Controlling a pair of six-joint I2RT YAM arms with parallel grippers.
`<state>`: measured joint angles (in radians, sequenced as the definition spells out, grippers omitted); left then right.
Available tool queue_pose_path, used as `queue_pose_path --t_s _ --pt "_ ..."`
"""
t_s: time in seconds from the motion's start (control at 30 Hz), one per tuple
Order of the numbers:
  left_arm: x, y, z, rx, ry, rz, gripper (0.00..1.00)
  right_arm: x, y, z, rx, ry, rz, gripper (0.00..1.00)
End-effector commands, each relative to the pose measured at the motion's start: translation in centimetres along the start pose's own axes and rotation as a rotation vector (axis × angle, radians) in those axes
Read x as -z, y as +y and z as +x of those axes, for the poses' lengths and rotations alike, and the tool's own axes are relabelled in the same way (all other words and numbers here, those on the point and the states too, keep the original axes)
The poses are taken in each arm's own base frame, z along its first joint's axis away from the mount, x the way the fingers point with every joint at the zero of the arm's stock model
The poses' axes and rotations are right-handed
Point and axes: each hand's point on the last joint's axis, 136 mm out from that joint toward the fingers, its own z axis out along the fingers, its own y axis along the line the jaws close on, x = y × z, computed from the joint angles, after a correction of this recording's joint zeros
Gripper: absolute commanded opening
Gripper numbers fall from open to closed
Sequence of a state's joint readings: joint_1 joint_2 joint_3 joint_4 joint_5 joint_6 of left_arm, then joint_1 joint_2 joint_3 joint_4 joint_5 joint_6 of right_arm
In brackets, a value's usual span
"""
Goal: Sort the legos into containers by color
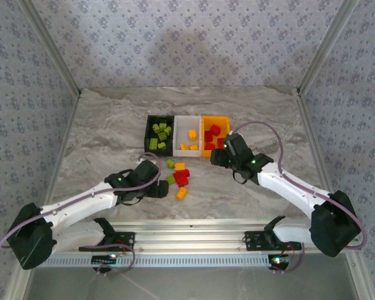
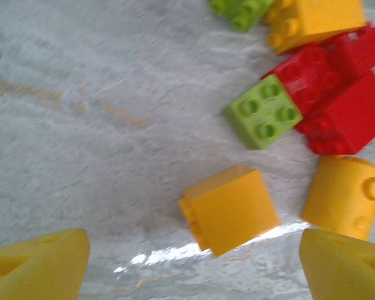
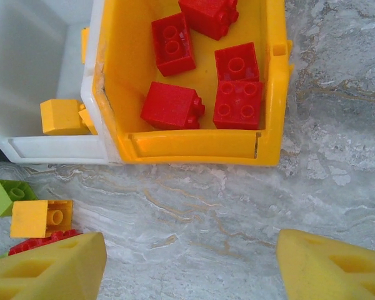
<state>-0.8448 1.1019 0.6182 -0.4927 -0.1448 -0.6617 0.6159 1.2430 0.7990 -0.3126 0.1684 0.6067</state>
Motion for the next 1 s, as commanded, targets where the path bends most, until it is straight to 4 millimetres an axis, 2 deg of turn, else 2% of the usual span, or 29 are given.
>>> queue_pose_path --t_s 0.0,0.1,0.23,0.33,0.5,0.63,0.77,0.87,0.97 --pt "-0.8 -1.9 -0.8 -0.041 0.019 0.031 0.90 0.4 -0.4 0.0 -0.011 -0.013 0.011 0.74" --pt "-3.1 -1.1 0.0 -0.065 0.064 -0.033 0.89 0.7 -0.7 0.0 -0.012 -0.014 0.016 0.74" --pt "-4.4 -0.4 0.7 -0.063 0.094 -0.067 0.79 1.1 -1.0 0.0 -0.014 -0.019 0.022 0.74" --pt "-4.7 -0.1 1.2 -0.056 0.102 -0.071 0.70 1.2 -1.0 -0.1 -0.017 -0.025 0.020 0.74" --pt "-4.5 0.3 2.2 -0.033 0.119 -0.066 0.51 1.1 -0.9 -0.4 -0.023 -0.032 0.014 0.74" --pt "-3.2 0.5 1.9 -0.017 0.103 -0.059 0.46 0.8 -0.8 -0.4 -0.027 -0.028 0.010 0.74" --pt "-0.5 -1.0 -1.1 -0.018 0.014 -0.011 0.45 0.8 -0.8 -0.5 -0.030 -0.030 0.011 0.74" --pt "1.2 -3.2 -5.3 -0.047 -0.071 0.024 0.45 0.7 -1.0 -0.3 -0.029 -0.030 0.017 0.74" --pt "1.5 -5.8 -10.2 -0.078 -0.142 0.052 0.45 0.7 -1.2 -0.2 -0.030 -0.027 0.020 0.74"
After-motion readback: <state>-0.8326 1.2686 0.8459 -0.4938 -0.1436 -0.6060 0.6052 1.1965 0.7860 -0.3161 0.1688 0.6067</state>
